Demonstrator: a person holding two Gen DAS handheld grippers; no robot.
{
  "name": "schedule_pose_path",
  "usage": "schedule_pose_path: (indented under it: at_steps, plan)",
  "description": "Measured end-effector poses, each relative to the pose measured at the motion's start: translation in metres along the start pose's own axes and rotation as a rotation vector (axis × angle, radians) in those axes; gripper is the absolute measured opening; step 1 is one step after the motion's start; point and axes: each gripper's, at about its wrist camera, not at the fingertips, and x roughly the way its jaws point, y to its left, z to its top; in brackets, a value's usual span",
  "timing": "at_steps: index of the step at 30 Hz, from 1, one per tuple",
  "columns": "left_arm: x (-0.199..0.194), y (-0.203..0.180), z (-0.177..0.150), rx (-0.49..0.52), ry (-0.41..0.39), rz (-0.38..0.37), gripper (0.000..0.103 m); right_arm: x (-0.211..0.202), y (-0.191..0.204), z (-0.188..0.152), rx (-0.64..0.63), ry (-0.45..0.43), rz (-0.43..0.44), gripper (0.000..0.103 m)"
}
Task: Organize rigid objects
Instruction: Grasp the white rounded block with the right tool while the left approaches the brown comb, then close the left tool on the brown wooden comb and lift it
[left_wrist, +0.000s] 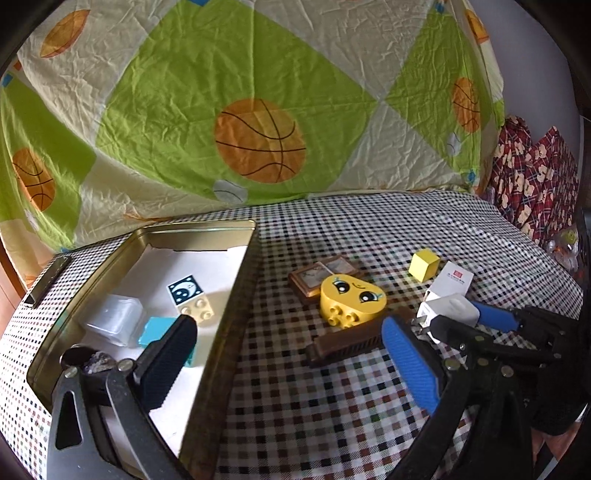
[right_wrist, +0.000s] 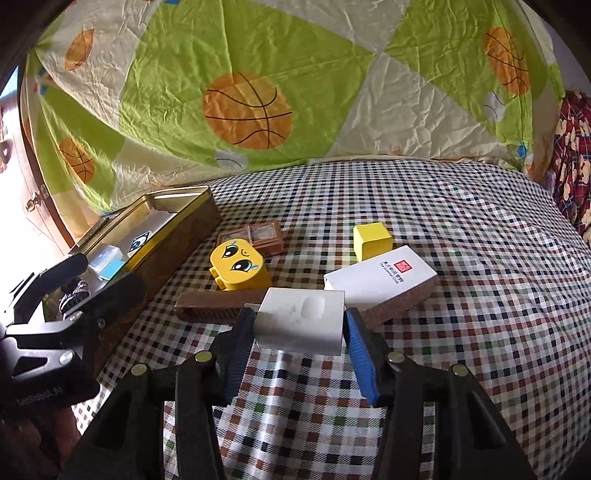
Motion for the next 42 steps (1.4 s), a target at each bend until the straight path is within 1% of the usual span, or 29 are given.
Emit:
schedule_pose_path:
  at_steps: [1, 5, 6, 7, 8, 10, 13, 15, 18, 20, 21, 22, 24, 27, 29, 31, 32, 33, 34, 36, 39, 42]
  plan:
    - [0.004, -0.004, 0.0, 0.012, 0.012, -0.006, 0.096, -0.001, -0.004, 0.001, 0.005, -0.006, -0.007, 0.052]
    - [0.021, -0.017, 0.002, 0.045, 0.072, -0.063, 0.087, -0.001, -0.017, 0.003, 0.035, -0.02, -0.011, 0.052]
    - [0.026, -0.02, 0.001, 0.059, 0.091, -0.074, 0.081, -0.001, -0.018, 0.002, 0.041, -0.021, -0.006, 0.052]
    - [0.03, -0.023, 0.001, 0.07, 0.109, -0.084, 0.076, -0.001, -0.017, 0.002, 0.041, -0.023, -0.003, 0.052]
    - [0.035, -0.025, 0.0, 0.078, 0.126, -0.099, 0.076, -0.002, -0.017, 0.002, 0.038, -0.028, -0.001, 0.052]
    - [0.044, -0.029, -0.003, 0.084, 0.158, -0.132, 0.068, -0.003, -0.016, 0.002, 0.035, -0.037, -0.006, 0.052]
    - [0.054, -0.034, -0.005, 0.097, 0.202, -0.157, 0.065, -0.004, -0.017, 0.002, 0.043, -0.039, -0.001, 0.052]
    - [0.057, -0.037, -0.006, 0.112, 0.217, -0.17, 0.067, -0.004, -0.017, 0.001, 0.043, -0.041, 0.002, 0.052]
    - [0.059, -0.034, -0.006, 0.098, 0.229, -0.187, 0.066, -0.004, -0.014, 0.002, 0.033, -0.04, -0.003, 0.052]
    - [0.056, -0.031, -0.006, 0.09, 0.221, -0.2, 0.054, -0.004, -0.014, 0.002, 0.036, -0.04, -0.006, 0.052]
    - [0.055, -0.031, -0.008, 0.093, 0.225, -0.21, 0.04, -0.004, -0.015, 0.002, 0.038, -0.04, -0.006, 0.052]
    - [0.056, -0.031, -0.008, 0.098, 0.234, -0.219, 0.032, -0.004, -0.016, 0.002, 0.039, -0.04, -0.006, 0.052]
    - [0.054, -0.033, -0.009, 0.105, 0.232, -0.238, 0.027, -0.004, -0.016, 0.002, 0.04, -0.038, -0.009, 0.052]
    - [0.051, -0.034, -0.009, 0.114, 0.219, -0.25, 0.025, -0.003, -0.015, 0.002, 0.039, -0.035, -0.014, 0.052]
    - [0.052, -0.037, -0.008, 0.122, 0.22, -0.229, 0.03, -0.003, -0.015, 0.002, 0.04, -0.031, -0.016, 0.052]
    - [0.055, -0.042, -0.007, 0.144, 0.226, -0.222, 0.052, -0.002, -0.015, 0.002, 0.041, -0.029, -0.018, 0.052]
    - [0.056, -0.045, -0.007, 0.158, 0.226, -0.218, 0.054, -0.002, -0.015, 0.002, 0.041, -0.029, -0.019, 0.052]
    - [0.056, -0.048, -0.007, 0.169, 0.226, -0.225, 0.052, -0.002, -0.015, 0.002, 0.04, -0.028, -0.02, 0.052]
    - [0.057, -0.05, -0.007, 0.177, 0.23, -0.244, 0.043, -0.002, -0.015, 0.002, 0.04, -0.027, -0.021, 0.052]
    - [0.058, -0.051, -0.007, 0.175, 0.24, -0.275, 0.015, -0.002, -0.014, 0.003, 0.039, -0.026, -0.023, 0.052]
    - [0.056, -0.046, -0.006, 0.15, 0.229, -0.296, 0.014, -0.002, -0.015, 0.003, 0.041, -0.031, -0.024, 0.052]
    - [0.048, -0.045, -0.006, 0.147, 0.193, -0.298, 0.014, -0.005, -0.014, 0.002, 0.04, -0.047, -0.021, 0.052]
